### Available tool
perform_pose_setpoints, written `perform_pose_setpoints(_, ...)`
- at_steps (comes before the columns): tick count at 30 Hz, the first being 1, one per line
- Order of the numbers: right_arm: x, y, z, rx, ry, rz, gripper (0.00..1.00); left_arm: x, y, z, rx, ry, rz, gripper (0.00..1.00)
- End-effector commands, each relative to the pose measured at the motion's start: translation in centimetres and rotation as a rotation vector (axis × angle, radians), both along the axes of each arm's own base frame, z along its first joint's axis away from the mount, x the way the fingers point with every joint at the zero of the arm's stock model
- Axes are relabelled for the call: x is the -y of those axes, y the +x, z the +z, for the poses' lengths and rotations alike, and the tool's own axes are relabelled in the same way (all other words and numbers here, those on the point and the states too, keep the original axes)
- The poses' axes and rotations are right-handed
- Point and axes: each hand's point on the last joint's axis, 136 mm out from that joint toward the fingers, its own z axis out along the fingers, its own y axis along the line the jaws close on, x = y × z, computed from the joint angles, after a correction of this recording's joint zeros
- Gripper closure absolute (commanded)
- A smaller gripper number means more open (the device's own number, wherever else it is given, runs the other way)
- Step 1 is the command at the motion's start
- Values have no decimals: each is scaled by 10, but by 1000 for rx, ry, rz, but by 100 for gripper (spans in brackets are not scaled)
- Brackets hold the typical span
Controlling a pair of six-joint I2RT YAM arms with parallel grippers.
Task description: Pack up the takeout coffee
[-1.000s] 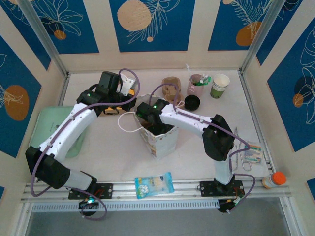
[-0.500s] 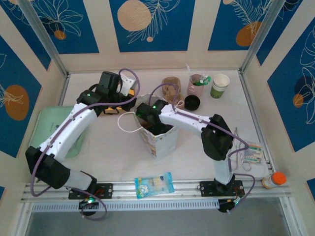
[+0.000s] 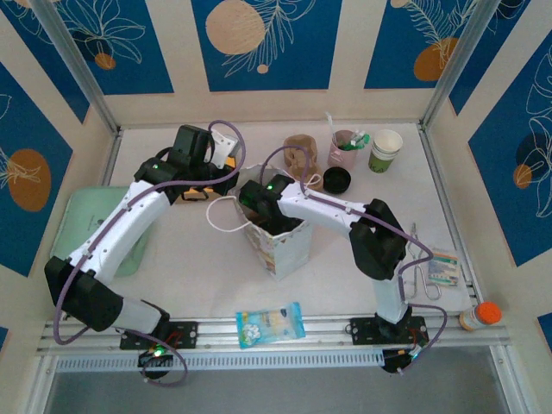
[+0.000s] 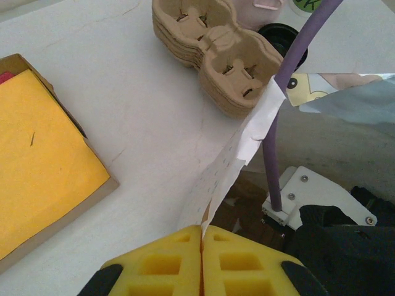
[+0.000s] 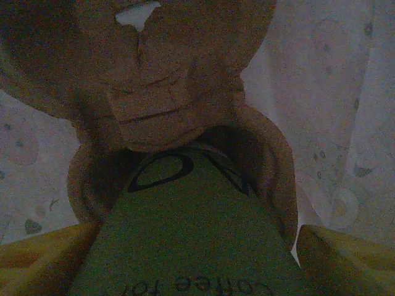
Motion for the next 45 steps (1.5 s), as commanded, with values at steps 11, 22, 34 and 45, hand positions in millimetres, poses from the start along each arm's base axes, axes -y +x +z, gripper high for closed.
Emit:
perform_pose_setpoints(11, -4, -5, -15, -40, 1, 14, 64, 0, -6, 10, 28, -3, -13, 91)
perform_pose_setpoints(22, -9, 2, -27, -14, 11, 19, 66, -2, -8, 9, 32, -1, -13, 91)
perform_pose_setpoints(34, -10, 9, -40, 19, 24, 10, 66, 0, -8, 9, 32, -14, -16, 91)
perform_pose_setpoints(45, -17, 20, -43, 92, 90, 22, 66, 1, -8, 3, 20, -14, -17, 91)
